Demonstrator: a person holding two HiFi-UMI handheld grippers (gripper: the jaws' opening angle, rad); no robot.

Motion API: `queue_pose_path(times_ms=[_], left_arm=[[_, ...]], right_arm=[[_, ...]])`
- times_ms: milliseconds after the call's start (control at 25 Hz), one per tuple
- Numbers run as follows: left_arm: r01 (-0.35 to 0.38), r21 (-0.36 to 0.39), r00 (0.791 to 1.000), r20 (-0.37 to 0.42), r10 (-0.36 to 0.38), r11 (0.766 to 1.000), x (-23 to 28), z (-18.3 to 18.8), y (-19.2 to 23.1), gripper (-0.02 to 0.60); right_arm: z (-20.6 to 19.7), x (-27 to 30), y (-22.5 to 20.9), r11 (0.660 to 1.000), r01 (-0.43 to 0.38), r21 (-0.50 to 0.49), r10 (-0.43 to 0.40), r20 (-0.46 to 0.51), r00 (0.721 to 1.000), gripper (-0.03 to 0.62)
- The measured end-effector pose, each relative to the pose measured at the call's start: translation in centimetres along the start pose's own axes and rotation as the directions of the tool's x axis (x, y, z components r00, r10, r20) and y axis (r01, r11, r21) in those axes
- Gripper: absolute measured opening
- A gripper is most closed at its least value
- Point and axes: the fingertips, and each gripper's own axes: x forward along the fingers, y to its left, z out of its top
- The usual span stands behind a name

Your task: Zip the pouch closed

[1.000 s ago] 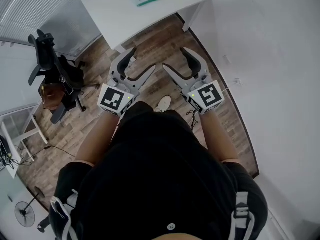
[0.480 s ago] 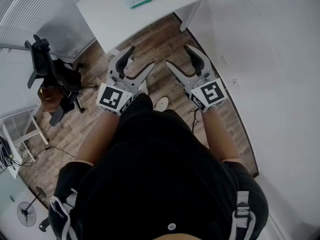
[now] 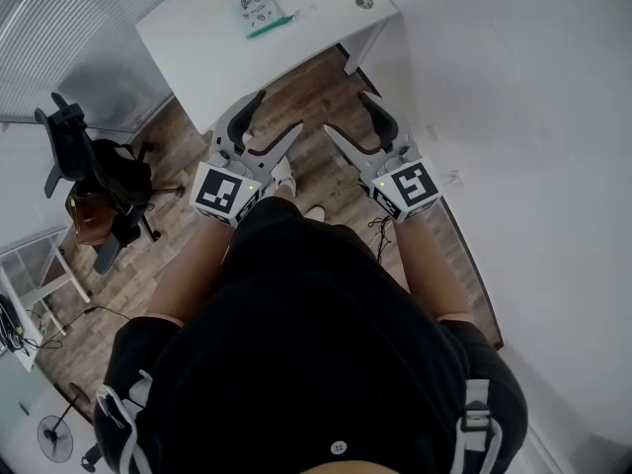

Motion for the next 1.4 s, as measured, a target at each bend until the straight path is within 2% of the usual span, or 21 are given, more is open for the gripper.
queue_pose_path(times_ms=[280,920,1400], left_arm=[[-0.007,0.015,1.000,0.020,0.007,1.000,2.9,1.5,6.3,0.308],[0.033,-0.023,0.999,0.026,-0.032,0.999,7.1,1.3,19.6,0.298],[-0.046,-0.056,0.999,0.005,0.046,0.997,8.7,0.2,26.3,0.287]], right_arm=[[1.5,6.5,-3.2,1.000,-0.004,-0.008,0.004,-0.009,1.000,0.307],[3.2,20.5,-8.1,0.999,0.022,-0.025,-0.022,-0.028,0.999,0.307],[2.7,27.3,-10.6,0.997,-0.057,-0.046,0.053,-0.068,0.996,0.307]])
